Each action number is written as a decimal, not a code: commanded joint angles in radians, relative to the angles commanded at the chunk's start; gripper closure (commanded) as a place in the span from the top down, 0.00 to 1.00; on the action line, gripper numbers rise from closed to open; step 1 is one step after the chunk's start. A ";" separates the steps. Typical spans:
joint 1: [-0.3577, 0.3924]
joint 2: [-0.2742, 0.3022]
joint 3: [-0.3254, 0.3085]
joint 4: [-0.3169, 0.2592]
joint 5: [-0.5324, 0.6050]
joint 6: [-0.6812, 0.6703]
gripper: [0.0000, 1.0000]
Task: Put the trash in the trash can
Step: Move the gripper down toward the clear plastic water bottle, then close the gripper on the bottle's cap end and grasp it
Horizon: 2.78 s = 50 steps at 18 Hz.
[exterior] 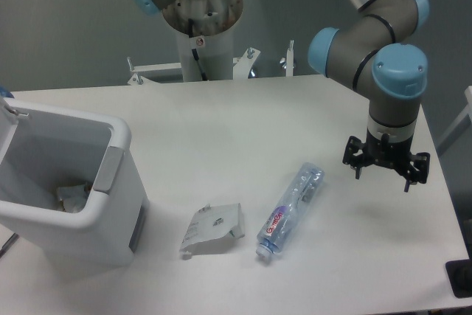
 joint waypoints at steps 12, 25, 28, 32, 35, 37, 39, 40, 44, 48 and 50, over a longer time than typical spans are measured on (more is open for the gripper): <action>-0.012 0.006 -0.106 0.061 -0.009 -0.003 1.00; -0.181 -0.086 0.008 0.051 -0.006 -0.170 1.00; -0.233 -0.104 0.008 0.052 -0.003 -0.267 1.00; -0.268 -0.113 0.005 0.052 -0.003 -0.298 1.00; -0.284 -0.123 -0.002 0.051 0.002 -0.299 1.00; -0.287 -0.135 0.000 0.051 0.003 -0.301 1.00; -0.288 -0.137 0.000 0.051 0.003 -0.301 1.00; -0.290 -0.140 -0.002 0.049 0.003 -0.302 1.00; -0.302 -0.158 -0.002 0.049 0.006 -0.302 1.00; -0.304 -0.166 -0.003 0.048 0.006 -0.302 1.00; -0.305 -0.172 -0.003 0.048 0.015 -0.301 1.00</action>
